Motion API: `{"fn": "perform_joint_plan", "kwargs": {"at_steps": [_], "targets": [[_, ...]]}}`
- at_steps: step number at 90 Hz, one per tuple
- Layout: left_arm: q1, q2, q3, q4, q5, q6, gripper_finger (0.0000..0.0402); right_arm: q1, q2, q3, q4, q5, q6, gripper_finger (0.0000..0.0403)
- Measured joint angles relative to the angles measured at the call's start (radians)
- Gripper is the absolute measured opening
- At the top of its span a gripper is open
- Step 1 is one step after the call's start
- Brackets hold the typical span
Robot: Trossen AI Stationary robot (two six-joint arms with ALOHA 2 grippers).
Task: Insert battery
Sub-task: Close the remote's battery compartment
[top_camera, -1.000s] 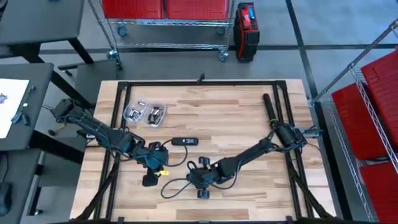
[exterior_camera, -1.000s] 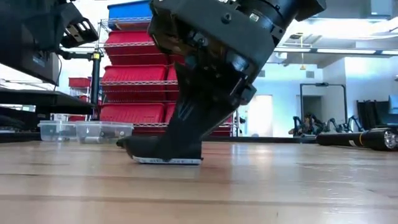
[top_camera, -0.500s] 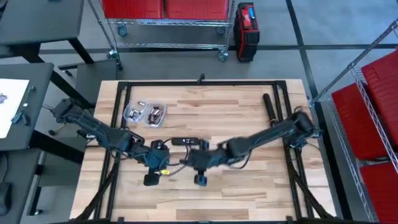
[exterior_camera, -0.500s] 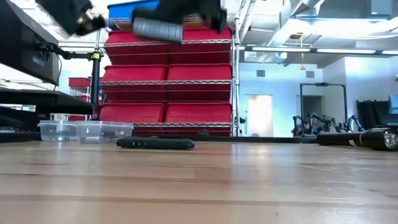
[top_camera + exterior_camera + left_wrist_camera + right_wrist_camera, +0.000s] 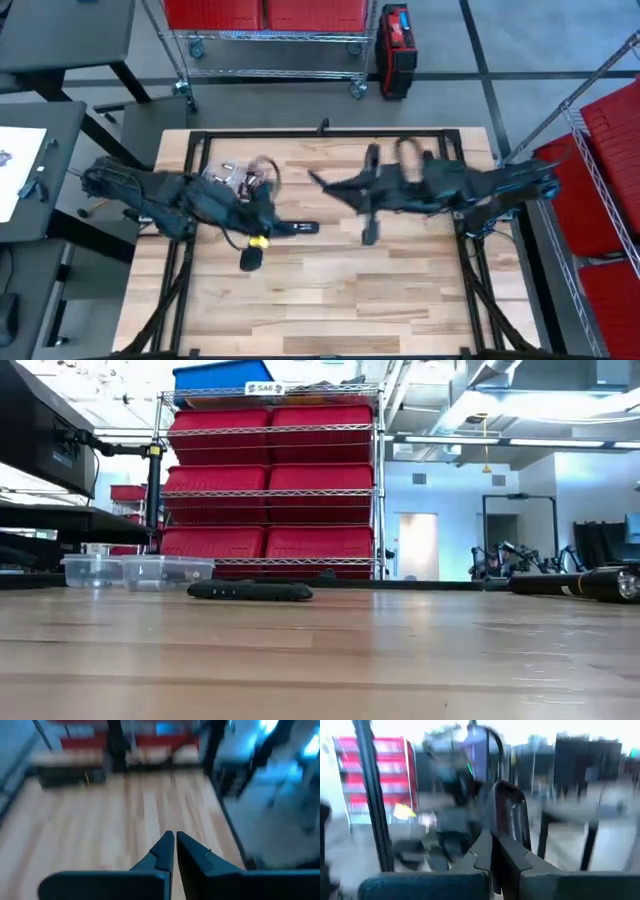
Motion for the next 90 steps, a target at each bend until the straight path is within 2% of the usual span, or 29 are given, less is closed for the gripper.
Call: {"fn": "perform_joint_plan", "kwargs": {"at_steps": [7,20,30,37,46,56,70,90], "targets": [[0.013,0.0,0.021,0.1,0.0,-0.024,0.0,-0.001,0.001,-0.001,0.098,-0.072,-0.03,0.0],[0.039,0.001,0.033,0.322,0.002,0.03,0.0008,-0.002,0.024,-0.002,0.237,-0.211,-0.038,0.0],[0.048,0.0,0.034,0.42,0.003,0.05,0.0044,-0.006,0.061,-0.002,0.3,-0.275,-0.014,0.0],[0.047,0.002,0.034,0.468,0.045,0.048,0.008,-0.008,0.089,-0.002,0.348,-0.304,-0.005,0.0],[0.045,0.004,0.034,0.503,0.154,0.041,0.0124,-0.008,0.113,-0.002,0.397,-0.316,0.011,0.0],[0.045,0.006,0.034,0.511,0.293,0.035,0.0152,-0.012,0.125,-0.002,0.405,-0.338,0.042,0.0],[0.047,0.006,0.033,0.507,0.306,0.033,0.0159,-0.012,0.143,-0.002,0.429,-0.39,0.069,0.0],[0.051,0.006,0.033,0.479,0.303,0.053,0.0159,0.023,0.141,-0.002,0.426,-0.398,0.063,0.0]]}}
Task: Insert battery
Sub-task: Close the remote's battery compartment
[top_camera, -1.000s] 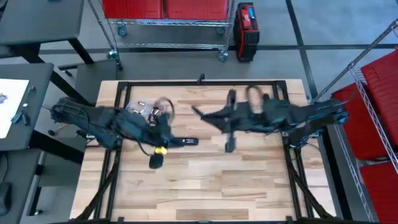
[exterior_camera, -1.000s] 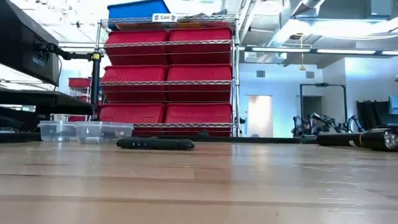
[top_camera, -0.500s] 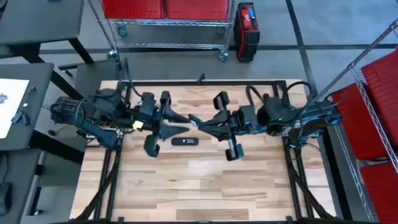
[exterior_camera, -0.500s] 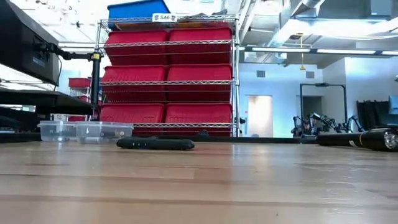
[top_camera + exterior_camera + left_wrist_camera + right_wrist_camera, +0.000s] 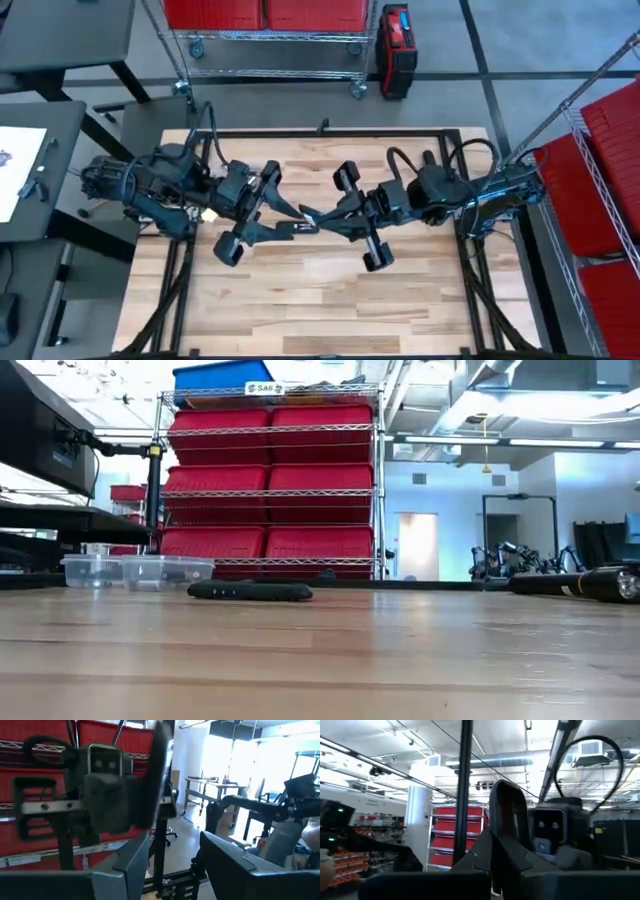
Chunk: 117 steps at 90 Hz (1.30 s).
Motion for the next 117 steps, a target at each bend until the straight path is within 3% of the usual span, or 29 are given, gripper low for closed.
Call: {"fn": "perform_joint_plan", "kwargs": {"at_steps": [19,65,82,102,117], "targets": [[0.001,0.0,0.0,-0.006,-0.075,0.01,0.0159,0.019,0.003,0.0,-0.01,-0.002,0.004,0.0],[0.0,0.001,-0.001,0.029,-0.047,0.028,0.0156,-0.055,0.067,-0.001,-0.042,0.006,0.11,0.0],[-0.001,0.001,-0.001,0.009,-0.047,0.035,0.0109,-0.056,0.067,-0.001,-0.045,0.006,0.103,0.0],[-0.001,-0.002,-0.001,-0.031,-0.042,0.062,0.0017,-0.056,0.064,-0.001,-0.088,0.005,0.125,0.0015],[0.011,-0.008,0.0,-0.13,-0.044,0.015,0.0011,-0.056,0.038,-0.001,-0.234,0.031,0.136,0.0053]]}}
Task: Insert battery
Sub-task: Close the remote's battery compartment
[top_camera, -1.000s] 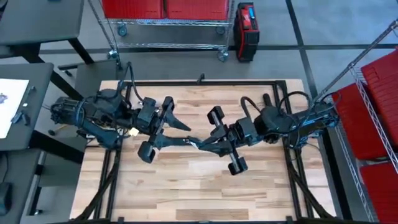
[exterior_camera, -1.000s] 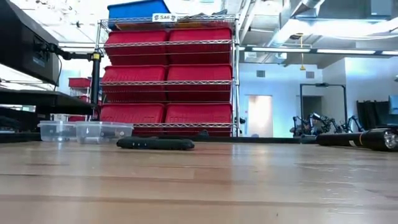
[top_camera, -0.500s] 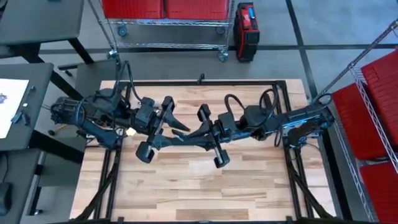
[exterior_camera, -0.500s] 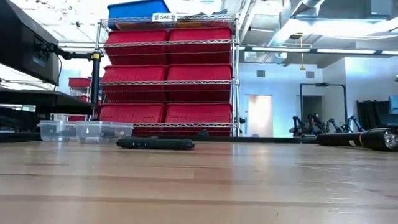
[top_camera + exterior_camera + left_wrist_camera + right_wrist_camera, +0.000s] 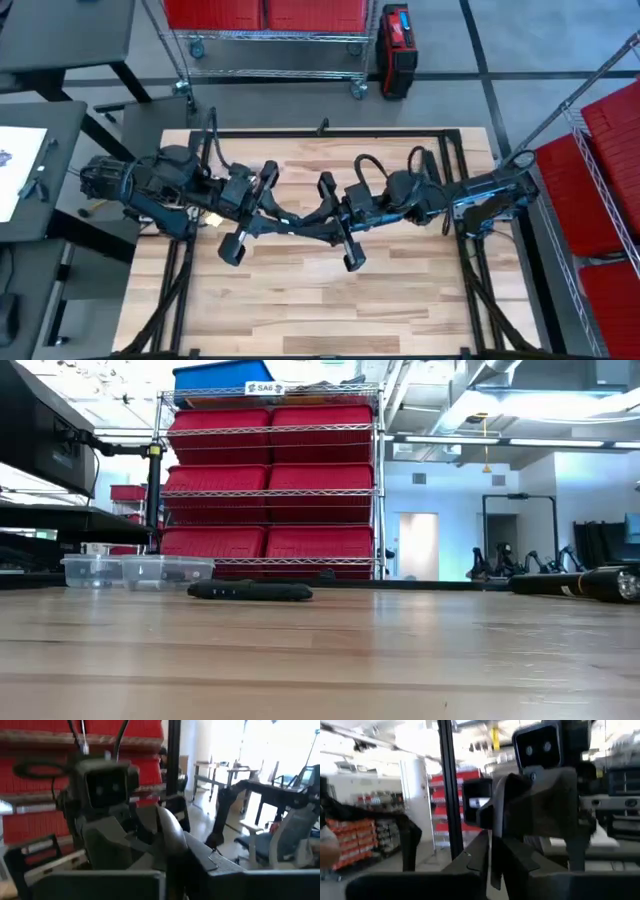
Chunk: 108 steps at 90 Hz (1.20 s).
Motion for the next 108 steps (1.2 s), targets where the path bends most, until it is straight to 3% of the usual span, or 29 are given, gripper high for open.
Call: {"fn": "perform_joint_plan", "kwargs": {"at_steps": [16,38,66,76,89,108], "targets": [[0.032,0.003,0.002,-0.221,-0.016,-0.082,0.0004,0.001,-0.05,0.0,-0.281,0.133,0.033,0.0105],[0.05,0.055,-0.002,-0.523,0.005,-0.155,0.0004,-0.019,-0.056,0.003,-0.462,0.133,0.139,0.0152],[0.05,0.131,0.0,-0.486,0.045,-0.147,0.0004,-0.025,-0.055,0.003,-0.614,0.131,0.159,0.0164],[0.049,0.138,0.0,-0.463,0.058,-0.124,0.0004,-0.025,-0.03,0.003,-0.606,0.123,0.169,0.0164],[0.07,0.136,0.0,-0.476,0.061,-0.112,0.0004,-0.023,0.012,0.002,-0.586,0.031,0.186,0.0164],[0.078,0.137,0.0,-0.495,0.062,-0.121,0.0004,-0.028,0.009,0.001,-0.579,0.029,0.186,0.0154]]}}
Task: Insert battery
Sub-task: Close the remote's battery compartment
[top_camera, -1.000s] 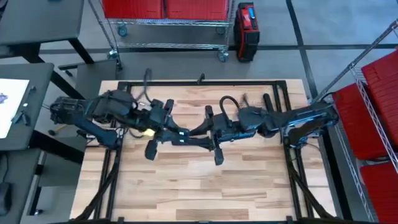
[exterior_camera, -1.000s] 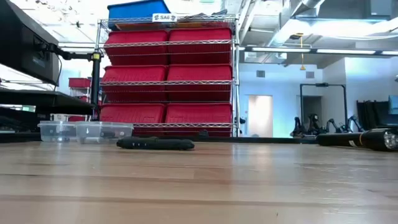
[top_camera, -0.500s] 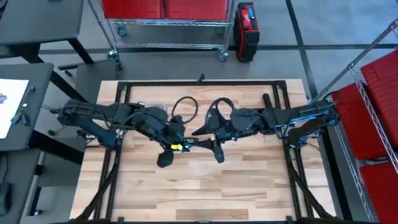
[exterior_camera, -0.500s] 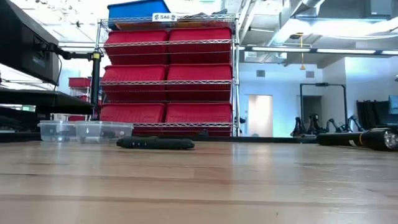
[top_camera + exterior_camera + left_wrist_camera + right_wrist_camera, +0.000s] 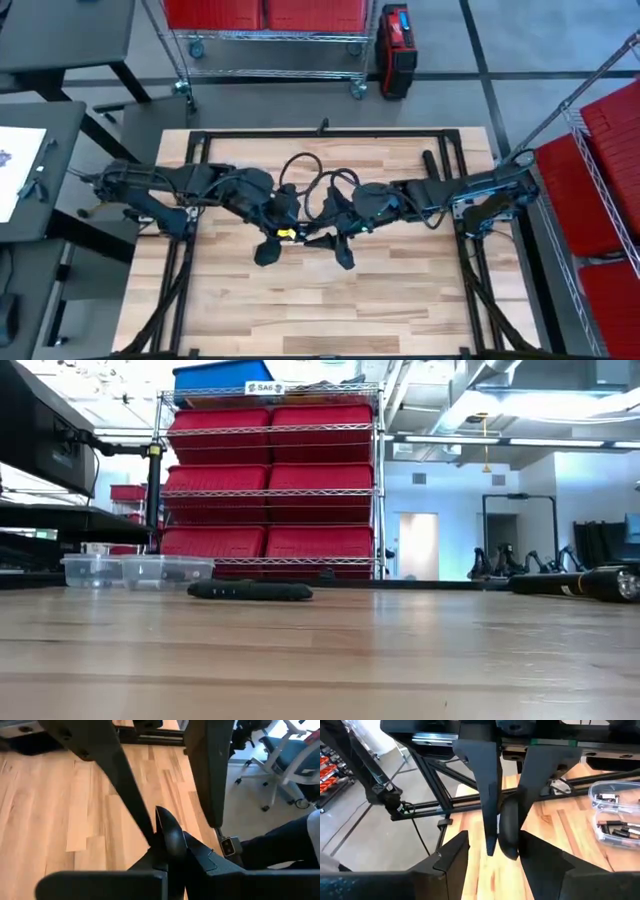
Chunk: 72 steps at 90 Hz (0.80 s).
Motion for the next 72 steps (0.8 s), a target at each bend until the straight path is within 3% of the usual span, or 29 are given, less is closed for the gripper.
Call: {"fn": "perform_joint_plan", "kwargs": {"at_steps": [53,72], "targets": [[-0.002,0.006,-0.002,-0.045,0.017,0.005,0.0008,-0.006,0.047,0.001,0.043,-0.036,0.045,0.0014],[0.0,0.005,-0.002,-0.061,-0.006,0.017,0.0021,-0.02,0.025,0.001,0.012,-0.036,0.06,0.0005]]}}
